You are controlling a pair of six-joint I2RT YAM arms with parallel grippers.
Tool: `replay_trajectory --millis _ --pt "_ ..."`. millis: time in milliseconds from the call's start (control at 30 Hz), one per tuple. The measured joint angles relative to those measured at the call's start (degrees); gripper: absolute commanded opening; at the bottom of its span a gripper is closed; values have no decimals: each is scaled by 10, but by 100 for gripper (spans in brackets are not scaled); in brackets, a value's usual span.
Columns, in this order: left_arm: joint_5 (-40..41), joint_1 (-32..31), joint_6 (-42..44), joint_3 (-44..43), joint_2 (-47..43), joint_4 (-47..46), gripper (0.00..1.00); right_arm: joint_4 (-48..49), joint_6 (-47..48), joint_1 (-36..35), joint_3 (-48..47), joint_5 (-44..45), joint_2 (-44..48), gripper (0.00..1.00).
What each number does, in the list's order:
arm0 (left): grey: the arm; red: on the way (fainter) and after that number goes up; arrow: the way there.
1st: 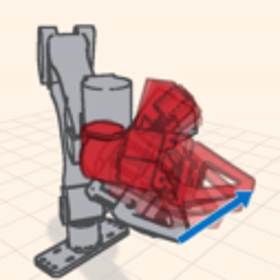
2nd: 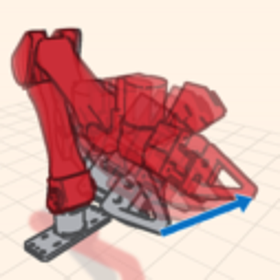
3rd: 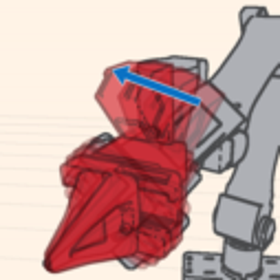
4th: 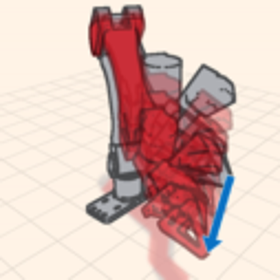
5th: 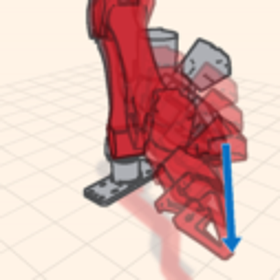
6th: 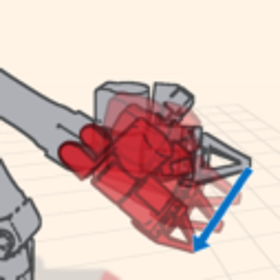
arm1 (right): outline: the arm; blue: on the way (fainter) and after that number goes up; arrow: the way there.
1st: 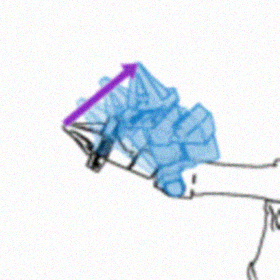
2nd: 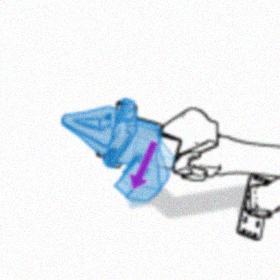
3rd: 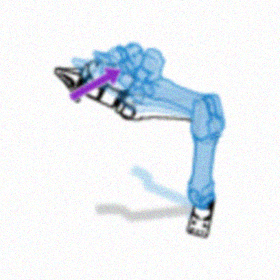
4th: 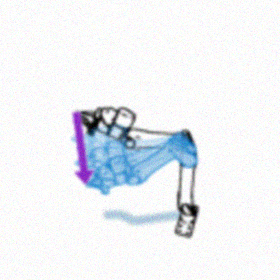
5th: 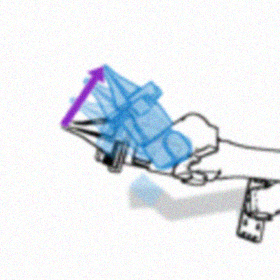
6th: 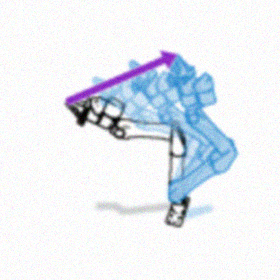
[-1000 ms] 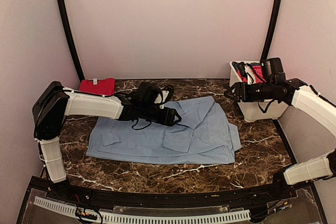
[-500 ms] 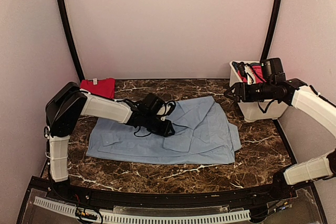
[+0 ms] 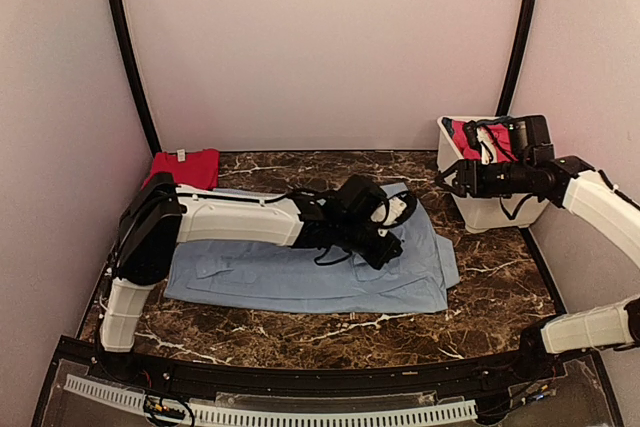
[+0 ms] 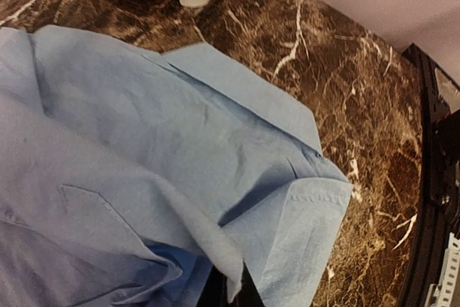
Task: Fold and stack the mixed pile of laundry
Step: Adjust the 1/3-folded shirt at the center of the board.
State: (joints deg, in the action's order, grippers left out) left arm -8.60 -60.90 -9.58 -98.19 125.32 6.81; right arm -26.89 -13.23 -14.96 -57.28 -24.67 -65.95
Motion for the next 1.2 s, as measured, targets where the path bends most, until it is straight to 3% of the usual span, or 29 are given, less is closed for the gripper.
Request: replay_trajectory --millis 67,167,233,533,900,1033,1200 --pt "9 -19 21 -10 30 8 11 0 -2 2 0 0 3 61" --pt "18 -40 47 -11 74 25 36 0 -5 6 3 -1 5 61" --pt "21 -54 59 -16 86 22 44 0 -6 7 4 -1 5 61" --pt "19 -79 73 -18 70 35 57 24 -17 8 5 -46 -26 58" --pt "-10 -71 49 180 -194 -43 69 35 -10 -41 -24 -70 -116 59" --pt "-15 -32 -19 245 -261 -90 73 28 5 -77 -63 -58 -159 59" --pt "-14 60 -125 295 -248 -120 72 25 19 -89 -77 -52 -186 59"
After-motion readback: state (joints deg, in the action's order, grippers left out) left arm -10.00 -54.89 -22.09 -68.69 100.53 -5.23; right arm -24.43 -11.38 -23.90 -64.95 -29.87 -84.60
